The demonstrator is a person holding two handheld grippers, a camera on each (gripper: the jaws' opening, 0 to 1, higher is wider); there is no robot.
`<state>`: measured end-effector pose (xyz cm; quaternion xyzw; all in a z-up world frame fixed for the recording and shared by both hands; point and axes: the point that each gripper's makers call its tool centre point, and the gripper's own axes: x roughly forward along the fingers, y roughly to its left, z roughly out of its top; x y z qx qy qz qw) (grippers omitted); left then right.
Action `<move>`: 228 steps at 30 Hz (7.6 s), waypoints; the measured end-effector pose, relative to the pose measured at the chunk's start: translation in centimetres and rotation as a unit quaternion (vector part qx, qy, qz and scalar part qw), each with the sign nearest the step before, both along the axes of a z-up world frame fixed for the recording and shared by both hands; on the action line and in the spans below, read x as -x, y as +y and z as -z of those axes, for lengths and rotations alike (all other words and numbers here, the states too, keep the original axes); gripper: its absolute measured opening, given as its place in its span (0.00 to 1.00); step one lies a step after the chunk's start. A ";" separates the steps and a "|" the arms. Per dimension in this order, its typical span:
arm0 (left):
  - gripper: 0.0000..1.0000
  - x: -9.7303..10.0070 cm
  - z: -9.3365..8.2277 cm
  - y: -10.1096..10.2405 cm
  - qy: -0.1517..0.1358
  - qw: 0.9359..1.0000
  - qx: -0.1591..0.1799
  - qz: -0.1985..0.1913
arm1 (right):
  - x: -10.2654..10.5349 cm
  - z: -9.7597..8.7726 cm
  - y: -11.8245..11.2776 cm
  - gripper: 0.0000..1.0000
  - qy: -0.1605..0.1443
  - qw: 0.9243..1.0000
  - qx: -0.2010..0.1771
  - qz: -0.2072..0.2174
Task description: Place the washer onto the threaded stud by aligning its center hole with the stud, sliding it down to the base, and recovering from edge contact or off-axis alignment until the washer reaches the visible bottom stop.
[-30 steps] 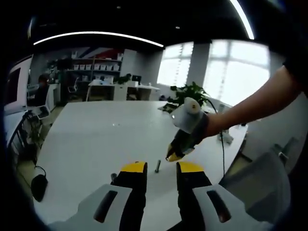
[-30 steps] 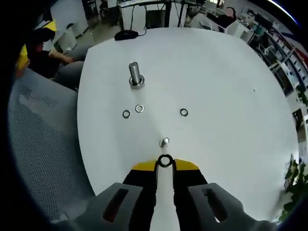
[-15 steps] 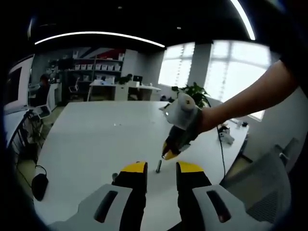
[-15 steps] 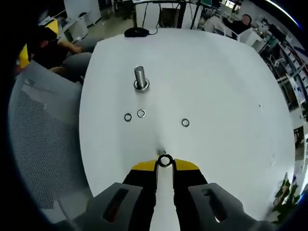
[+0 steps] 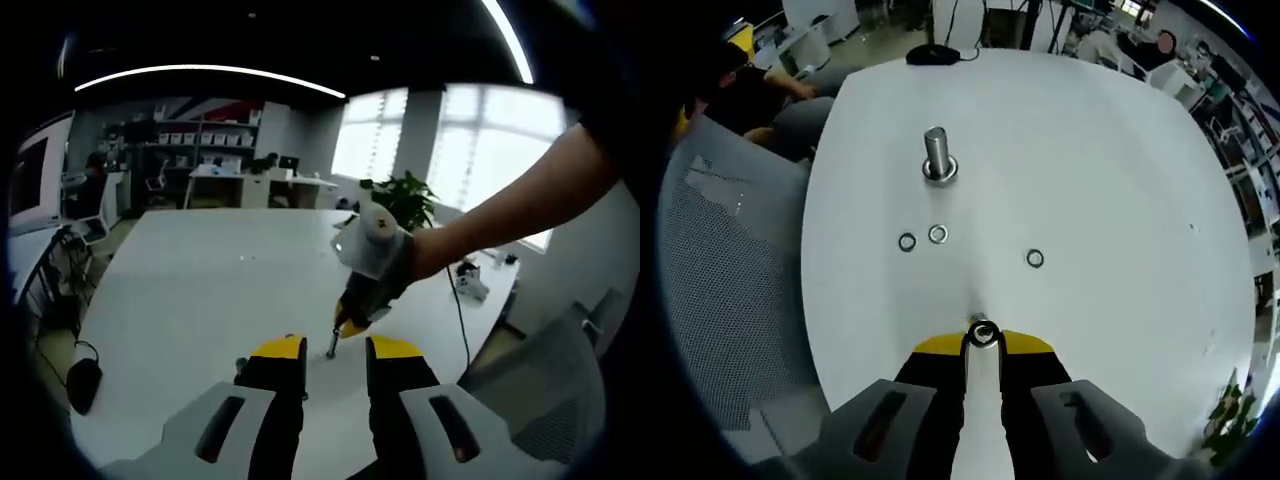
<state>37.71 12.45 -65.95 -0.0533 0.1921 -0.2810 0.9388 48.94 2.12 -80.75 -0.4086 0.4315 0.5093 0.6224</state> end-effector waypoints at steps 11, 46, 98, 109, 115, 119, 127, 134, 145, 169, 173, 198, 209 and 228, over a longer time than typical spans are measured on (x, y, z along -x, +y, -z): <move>0.21 -0.1 0.2 0.2 0.004 1.000 -0.004 -0.005 | -0.3 1.5 0.2 0.14 0.007 1.000 0.015 -0.004; 0.21 -0.2 1.0 1.2 0.020 0.999 -0.009 -0.025 | 0.2 5.6 -0.7 0.14 0.035 0.999 0.041 0.003; 0.21 -0.3 1.5 1.9 0.036 0.998 0.007 -0.043 | -1.0 1.9 2.3 0.34 0.064 0.989 -0.074 0.108; 0.21 -0.3 1.7 2.2 0.038 0.998 0.004 -0.047 | -2.5 1.5 2.6 0.34 0.046 0.989 -0.079 0.114; 0.21 -0.3 1.8 2.1 0.041 0.998 0.002 -0.046 | -4.7 0.4 3.5 0.35 0.058 0.976 -0.124 0.172; 0.20 -0.3 1.9 2.3 0.042 0.998 0.003 -0.049 | -5.4 0.3 3.7 0.35 0.044 0.978 -0.119 0.164; 0.20 -0.3 2.0 2.5 0.045 0.998 0.004 -0.053 | -6.1 2.4 4.0 0.33 0.032 0.986 -0.078 0.142; 0.20 -0.2 2.1 2.6 0.045 0.998 -0.003 -0.054 | -6.3 4.4 4.3 0.27 0.030 0.990 -0.049 0.128; 0.20 -0.2 2.2 2.8 0.047 0.997 0.001 -0.060 | -6.4 6.0 4.9 0.25 0.036 0.992 -0.033 0.113; 0.20 -0.2 2.3 2.9 0.049 0.997 0.001 -0.063 | -6.2 5.9 5.1 0.14 0.015 0.998 -0.013 0.061; 0.20 -0.2 2.2 2.9 0.049 0.997 0.001 -0.063 | -6.3 6.0 5.0 0.14 0.014 0.997 -0.014 0.069; 0.20 -0.2 1.8 2.3 0.043 0.998 0.008 -0.050 | -5.5 0.9 1.5 0.13 -0.027 0.995 -0.042 0.090; 0.20 -0.1 1.7 1.4 0.038 0.999 0.004 -0.032 | -4.2 -1.7 -0.9 0.13 -0.036 0.991 -0.055 0.115; 0.20 0.1 1.4 1.0 0.033 0.999 -0.001 -0.022 | -1.2 -3.7 -0.9 0.13 -0.033 0.991 -0.059 0.112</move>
